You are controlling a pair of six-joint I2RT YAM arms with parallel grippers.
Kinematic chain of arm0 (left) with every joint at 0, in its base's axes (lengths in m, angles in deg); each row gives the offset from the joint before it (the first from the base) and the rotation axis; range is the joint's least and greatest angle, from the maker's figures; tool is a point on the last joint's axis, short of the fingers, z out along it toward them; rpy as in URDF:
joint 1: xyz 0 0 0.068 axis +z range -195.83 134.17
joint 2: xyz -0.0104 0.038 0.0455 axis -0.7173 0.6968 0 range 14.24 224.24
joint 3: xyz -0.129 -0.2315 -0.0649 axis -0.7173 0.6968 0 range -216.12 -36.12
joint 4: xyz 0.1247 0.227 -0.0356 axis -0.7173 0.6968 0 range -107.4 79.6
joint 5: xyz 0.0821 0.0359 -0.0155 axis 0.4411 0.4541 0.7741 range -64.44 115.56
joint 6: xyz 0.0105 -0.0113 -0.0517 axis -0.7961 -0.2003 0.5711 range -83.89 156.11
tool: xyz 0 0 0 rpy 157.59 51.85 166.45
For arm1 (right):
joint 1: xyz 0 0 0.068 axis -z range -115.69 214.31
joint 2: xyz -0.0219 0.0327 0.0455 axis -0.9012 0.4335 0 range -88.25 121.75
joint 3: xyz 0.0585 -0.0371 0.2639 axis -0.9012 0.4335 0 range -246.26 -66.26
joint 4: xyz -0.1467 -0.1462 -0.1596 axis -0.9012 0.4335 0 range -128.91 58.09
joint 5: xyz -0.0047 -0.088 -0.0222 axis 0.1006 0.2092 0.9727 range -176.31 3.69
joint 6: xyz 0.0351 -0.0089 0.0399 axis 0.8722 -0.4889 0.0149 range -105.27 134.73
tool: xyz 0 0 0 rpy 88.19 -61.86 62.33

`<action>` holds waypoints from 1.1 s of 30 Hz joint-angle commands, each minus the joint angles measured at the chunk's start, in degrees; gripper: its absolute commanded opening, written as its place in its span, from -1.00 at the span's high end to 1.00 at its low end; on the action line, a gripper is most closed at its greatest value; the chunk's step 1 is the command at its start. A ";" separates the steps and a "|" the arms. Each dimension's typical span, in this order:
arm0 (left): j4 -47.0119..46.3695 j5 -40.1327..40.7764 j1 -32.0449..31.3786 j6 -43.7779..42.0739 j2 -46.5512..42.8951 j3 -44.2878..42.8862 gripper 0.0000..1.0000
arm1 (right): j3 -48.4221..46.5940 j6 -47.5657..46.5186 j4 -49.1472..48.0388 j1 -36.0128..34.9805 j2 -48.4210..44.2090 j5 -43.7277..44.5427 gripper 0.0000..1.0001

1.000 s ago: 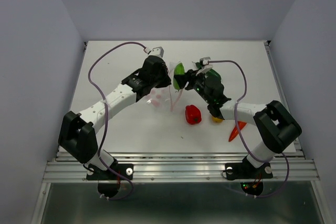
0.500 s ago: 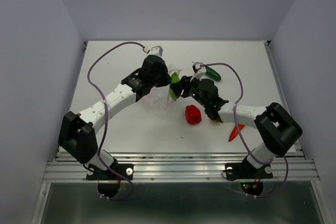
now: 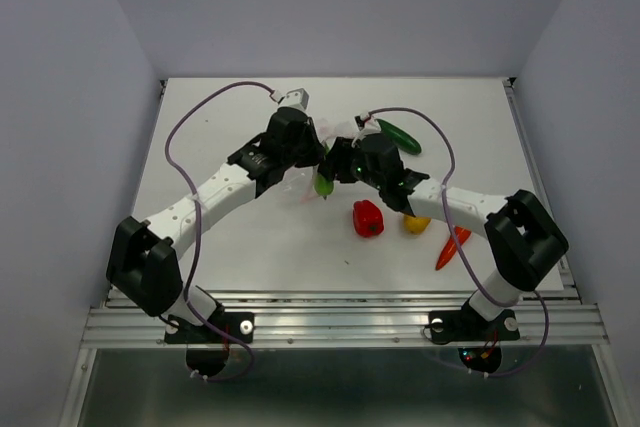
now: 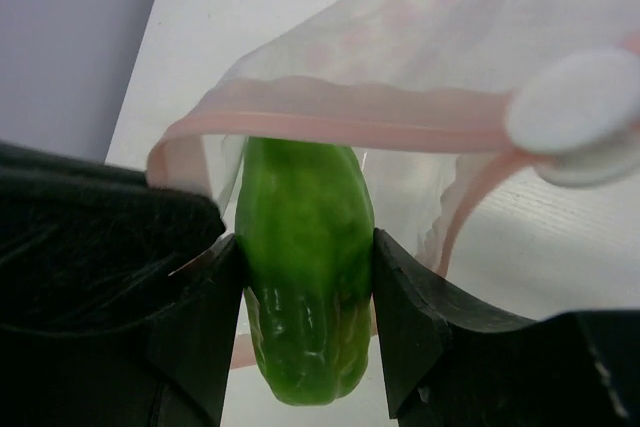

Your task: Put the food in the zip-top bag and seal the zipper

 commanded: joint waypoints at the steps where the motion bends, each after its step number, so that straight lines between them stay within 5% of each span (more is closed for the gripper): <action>1: -2.99 -3.09 -0.32 0.17 -4.15 3.31 1.00 | -7.66 7.94 6.02 0.76 1.77 5.11 0.28; 12: -3.96 -7.22 -0.58 1.05 -7.06 9.20 1.00 | -9.87 18.68 4.12 3.49 3.18 18.73 0.33; 22: -4.93 -6.34 -0.58 0.96 -6.36 6.05 1.00 | -10.13 11.23 2.17 3.49 6.17 12.76 0.23; 27: -5.11 -5.99 -0.58 1.05 -5.04 3.14 1.00 | -10.83 6.91 6.30 3.49 8.01 11.27 0.01; 33: -5.11 -5.29 0.12 1.31 -3.10 0.06 1.00 | -13.90 -0.55 12.80 3.49 7.23 9.42 -0.63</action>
